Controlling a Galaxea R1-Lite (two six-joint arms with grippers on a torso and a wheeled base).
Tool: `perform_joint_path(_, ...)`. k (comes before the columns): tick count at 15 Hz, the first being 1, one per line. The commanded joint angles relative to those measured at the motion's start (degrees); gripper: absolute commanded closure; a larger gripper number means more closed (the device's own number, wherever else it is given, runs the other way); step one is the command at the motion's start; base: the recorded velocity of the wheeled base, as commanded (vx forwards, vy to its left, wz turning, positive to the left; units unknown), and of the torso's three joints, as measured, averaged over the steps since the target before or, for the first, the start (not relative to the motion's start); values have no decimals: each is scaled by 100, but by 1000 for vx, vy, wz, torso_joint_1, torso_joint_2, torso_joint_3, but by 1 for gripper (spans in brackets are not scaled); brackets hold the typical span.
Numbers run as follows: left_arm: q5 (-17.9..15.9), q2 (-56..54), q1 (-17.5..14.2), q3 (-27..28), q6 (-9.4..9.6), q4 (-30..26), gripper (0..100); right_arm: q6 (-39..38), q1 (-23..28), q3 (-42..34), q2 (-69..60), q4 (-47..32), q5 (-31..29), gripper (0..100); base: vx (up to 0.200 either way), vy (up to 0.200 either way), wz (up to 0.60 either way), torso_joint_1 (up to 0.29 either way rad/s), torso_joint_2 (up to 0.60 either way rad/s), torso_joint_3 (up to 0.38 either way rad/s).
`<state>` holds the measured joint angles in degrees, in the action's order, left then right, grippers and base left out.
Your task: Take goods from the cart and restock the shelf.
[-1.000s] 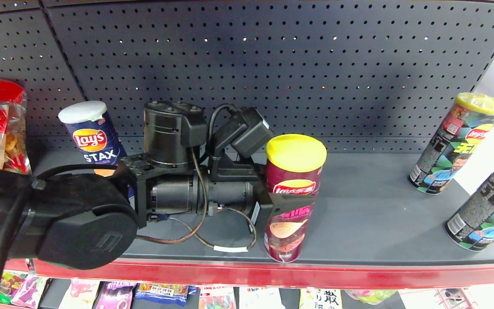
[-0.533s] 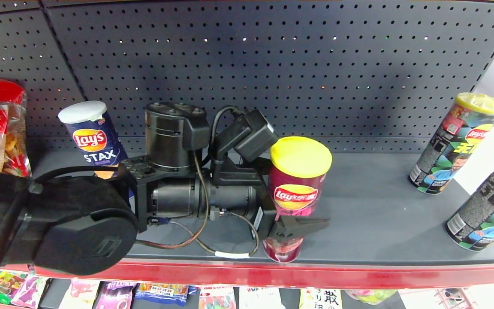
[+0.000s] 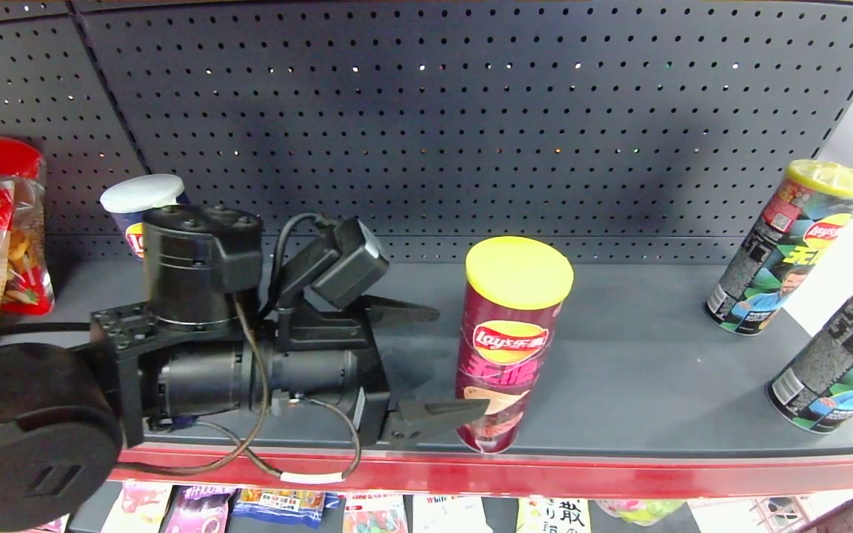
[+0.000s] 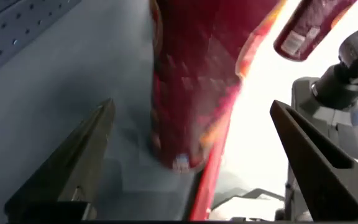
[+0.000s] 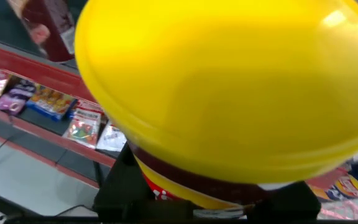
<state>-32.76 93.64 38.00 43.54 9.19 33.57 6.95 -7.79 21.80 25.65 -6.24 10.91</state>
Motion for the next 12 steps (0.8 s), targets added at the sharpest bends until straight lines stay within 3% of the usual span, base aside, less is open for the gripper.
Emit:
perform_joint_path(1,6,-671,-196,-487,-5,-9,0,26,-12,686,1021,0,386,100,0,0,0,0,0,0)
perform_joint_path(5,155,-1357,-398,-1287,-5,-9,0,43,-671,1503,2137,62,640,100,0,0,0,0,0,0)
perform_joint_path(7,577,-1787,-390,-1656,-40,-26,0,35,-1146,2004,2788,70,640,100,0,0,0,0,0,0)
perform_joint_path(9,859,-1954,-372,-1700,-75,-44,0,43,-1225,2320,3280,123,640,100,0,0,0,0,0,0)
perform_joint_path(10,1157,-2165,-267,-1929,-75,-114,0,35,-1234,2566,3763,466,658,100,0,0,0,0,0,0)
perform_joint_path(12,1289,-2473,-38,-2280,-84,-264,0,43,-1234,2892,4422,1055,667,100,0,0,0,0,0,0)
